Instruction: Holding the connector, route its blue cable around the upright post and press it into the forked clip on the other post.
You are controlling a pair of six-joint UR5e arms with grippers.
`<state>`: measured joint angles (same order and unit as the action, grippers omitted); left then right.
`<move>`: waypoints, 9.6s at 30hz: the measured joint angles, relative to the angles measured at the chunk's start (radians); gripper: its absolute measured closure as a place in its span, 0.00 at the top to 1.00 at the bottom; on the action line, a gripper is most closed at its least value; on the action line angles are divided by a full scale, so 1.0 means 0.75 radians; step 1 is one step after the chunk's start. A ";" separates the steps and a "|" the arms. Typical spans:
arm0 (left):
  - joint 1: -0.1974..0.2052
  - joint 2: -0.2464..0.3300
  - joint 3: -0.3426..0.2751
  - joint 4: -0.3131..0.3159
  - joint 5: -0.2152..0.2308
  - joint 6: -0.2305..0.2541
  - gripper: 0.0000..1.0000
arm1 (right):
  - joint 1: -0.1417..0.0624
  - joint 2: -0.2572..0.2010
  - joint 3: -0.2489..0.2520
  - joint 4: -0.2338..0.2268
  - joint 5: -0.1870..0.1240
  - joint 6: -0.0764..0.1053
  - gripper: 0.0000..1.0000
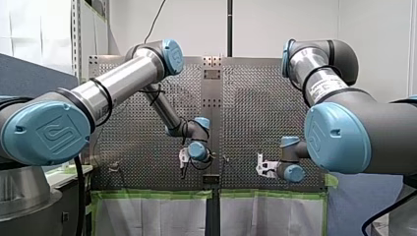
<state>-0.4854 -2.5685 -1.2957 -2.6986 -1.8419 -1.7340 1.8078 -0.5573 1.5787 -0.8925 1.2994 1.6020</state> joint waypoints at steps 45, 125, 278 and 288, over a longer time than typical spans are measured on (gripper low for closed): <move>-0.063 0.106 -0.096 -0.159 -0.115 0.052 1.00 | 0.009 0.012 -0.007 0.025 -0.008 -0.012 0.00; -0.347 0.282 -0.778 0.331 -0.332 0.025 1.00 | 0.035 0.018 -0.006 0.057 -0.006 -0.043 0.00; -0.371 0.170 -0.430 0.035 -0.281 0.049 1.00 | 0.102 -0.203 0.179 0.152 0.068 -0.265 0.00; -0.361 0.171 -0.429 -0.009 -0.313 0.025 1.00 | 0.129 -0.203 0.266 0.097 0.106 -0.266 0.00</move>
<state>-0.7561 -2.4401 -1.6178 -2.7057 -2.0764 -1.7153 1.9044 -0.7097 1.7782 -0.8196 1.3791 1.4023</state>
